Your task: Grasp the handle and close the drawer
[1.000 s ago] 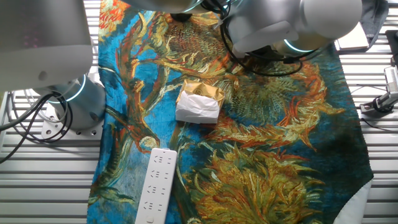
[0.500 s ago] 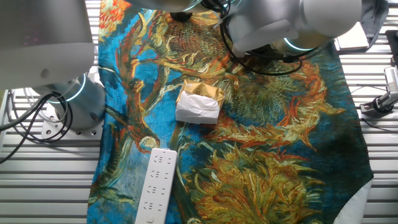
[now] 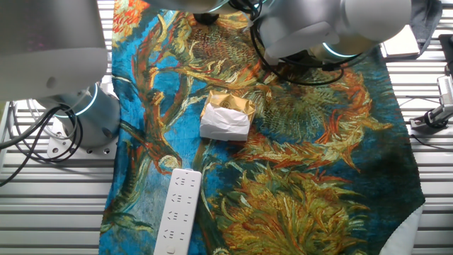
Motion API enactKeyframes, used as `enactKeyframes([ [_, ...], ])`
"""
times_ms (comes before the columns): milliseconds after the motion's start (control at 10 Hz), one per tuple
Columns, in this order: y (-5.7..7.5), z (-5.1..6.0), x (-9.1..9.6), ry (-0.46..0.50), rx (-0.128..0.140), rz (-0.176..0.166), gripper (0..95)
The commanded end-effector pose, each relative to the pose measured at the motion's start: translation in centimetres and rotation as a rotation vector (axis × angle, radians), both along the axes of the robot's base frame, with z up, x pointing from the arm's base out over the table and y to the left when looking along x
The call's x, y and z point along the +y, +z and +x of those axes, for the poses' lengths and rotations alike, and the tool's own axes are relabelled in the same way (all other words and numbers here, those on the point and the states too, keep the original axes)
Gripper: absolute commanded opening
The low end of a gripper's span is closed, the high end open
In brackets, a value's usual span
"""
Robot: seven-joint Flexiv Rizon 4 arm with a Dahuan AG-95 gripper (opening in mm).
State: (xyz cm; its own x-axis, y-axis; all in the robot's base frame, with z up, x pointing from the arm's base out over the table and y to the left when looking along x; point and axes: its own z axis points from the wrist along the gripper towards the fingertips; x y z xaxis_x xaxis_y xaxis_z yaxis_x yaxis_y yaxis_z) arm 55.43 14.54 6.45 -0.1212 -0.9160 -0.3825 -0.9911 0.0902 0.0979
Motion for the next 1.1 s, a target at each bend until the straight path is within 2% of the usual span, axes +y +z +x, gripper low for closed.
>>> enactKeyframes([
  [100, 0.02, 0.03, 0.07, -0.002, 0.0, 0.001, 0.0],
  [1100, 0.14, -0.01, 0.65, -0.005, 0.001, 0.003, 0.0],
])
